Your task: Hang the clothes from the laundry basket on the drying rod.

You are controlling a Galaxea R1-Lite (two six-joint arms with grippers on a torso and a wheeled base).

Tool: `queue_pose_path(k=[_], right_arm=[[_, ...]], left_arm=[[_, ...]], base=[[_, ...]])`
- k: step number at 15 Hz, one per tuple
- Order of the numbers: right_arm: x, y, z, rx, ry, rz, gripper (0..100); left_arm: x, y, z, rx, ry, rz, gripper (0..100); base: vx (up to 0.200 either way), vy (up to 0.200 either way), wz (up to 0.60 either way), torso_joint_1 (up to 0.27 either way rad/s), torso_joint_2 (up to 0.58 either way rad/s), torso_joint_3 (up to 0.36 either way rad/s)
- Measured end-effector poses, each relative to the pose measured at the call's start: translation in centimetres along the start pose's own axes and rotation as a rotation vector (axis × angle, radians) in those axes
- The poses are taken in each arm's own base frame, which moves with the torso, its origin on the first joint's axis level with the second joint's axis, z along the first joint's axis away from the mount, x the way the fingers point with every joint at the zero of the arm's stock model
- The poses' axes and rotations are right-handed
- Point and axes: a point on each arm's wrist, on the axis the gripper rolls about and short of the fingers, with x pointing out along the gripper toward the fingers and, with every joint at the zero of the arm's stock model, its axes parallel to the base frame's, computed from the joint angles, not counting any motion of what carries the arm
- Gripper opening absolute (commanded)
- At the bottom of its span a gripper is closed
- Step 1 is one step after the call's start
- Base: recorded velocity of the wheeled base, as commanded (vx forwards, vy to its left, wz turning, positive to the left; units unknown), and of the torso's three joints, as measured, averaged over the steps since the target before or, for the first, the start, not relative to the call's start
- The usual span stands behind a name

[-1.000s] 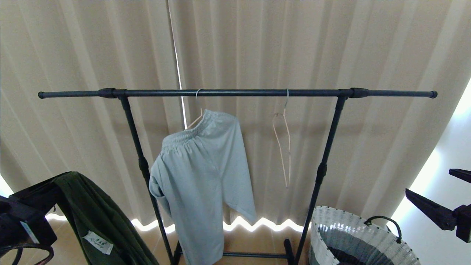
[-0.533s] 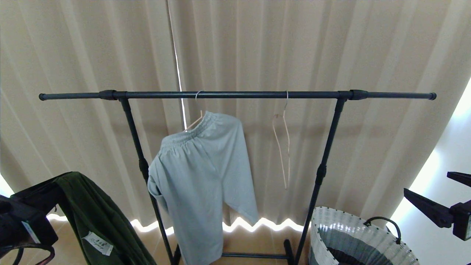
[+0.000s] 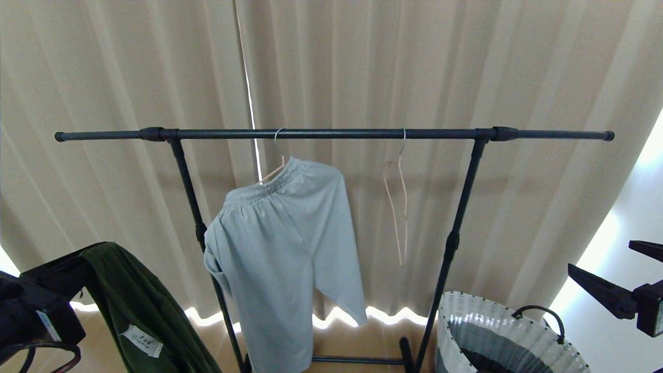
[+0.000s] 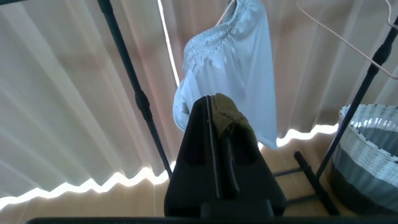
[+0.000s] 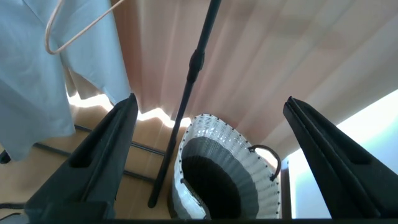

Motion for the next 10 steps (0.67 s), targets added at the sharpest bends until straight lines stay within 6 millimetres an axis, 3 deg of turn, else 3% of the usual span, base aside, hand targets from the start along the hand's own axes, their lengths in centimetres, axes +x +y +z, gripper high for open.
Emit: queue_pose_path(k=[2, 10], right_arm=[[-0.01, -0.01, 0.04, -0.001, -0.003, -0.001, 100], [0.03, -0.02, 0.08, -0.001, -0.005, -0.001, 100]], left_arm=[[-0.01, -0.01, -0.05, 0.002, 0.001, 0.000, 0], [0.02, -0.02, -0.17, 0.004, 0.006, 0.000, 0]], base=[[0.200, 0.000, 0.00, 0.000, -0.01, 0.005], [0.000, 0.000, 0.00, 0.000, 0.00, 0.000]])
